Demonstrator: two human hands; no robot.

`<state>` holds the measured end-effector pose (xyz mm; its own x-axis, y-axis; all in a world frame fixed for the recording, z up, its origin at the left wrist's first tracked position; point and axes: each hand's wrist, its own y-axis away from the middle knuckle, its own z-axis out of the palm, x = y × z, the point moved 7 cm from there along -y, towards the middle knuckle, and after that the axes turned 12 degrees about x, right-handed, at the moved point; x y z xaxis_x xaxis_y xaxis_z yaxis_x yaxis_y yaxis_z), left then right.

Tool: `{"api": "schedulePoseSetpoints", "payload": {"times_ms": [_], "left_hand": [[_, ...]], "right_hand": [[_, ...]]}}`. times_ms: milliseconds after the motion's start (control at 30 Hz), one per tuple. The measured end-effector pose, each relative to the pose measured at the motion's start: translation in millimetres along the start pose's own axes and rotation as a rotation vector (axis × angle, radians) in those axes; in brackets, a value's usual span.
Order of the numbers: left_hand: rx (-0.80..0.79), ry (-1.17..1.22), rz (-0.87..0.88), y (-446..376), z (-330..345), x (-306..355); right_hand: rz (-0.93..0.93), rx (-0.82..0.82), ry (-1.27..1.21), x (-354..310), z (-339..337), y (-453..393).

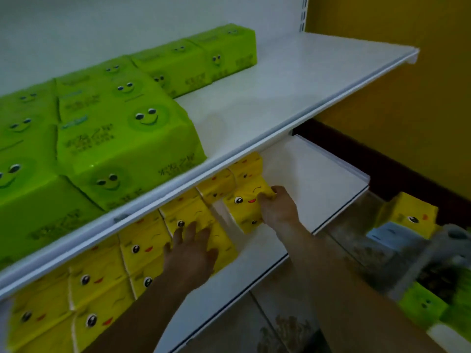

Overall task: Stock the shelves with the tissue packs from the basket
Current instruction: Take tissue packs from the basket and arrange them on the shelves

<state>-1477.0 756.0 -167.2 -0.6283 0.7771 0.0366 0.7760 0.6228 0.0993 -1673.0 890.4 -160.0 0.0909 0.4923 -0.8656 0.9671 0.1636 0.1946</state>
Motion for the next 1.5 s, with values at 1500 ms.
{"api": "schedulePoseSetpoints", "payload": {"times_ms": [1500], "left_hand": [[-0.254,0.590,0.914,272,-86,357]], "right_hand": [[-0.252,0.431,0.714,68,-428,298]]}}
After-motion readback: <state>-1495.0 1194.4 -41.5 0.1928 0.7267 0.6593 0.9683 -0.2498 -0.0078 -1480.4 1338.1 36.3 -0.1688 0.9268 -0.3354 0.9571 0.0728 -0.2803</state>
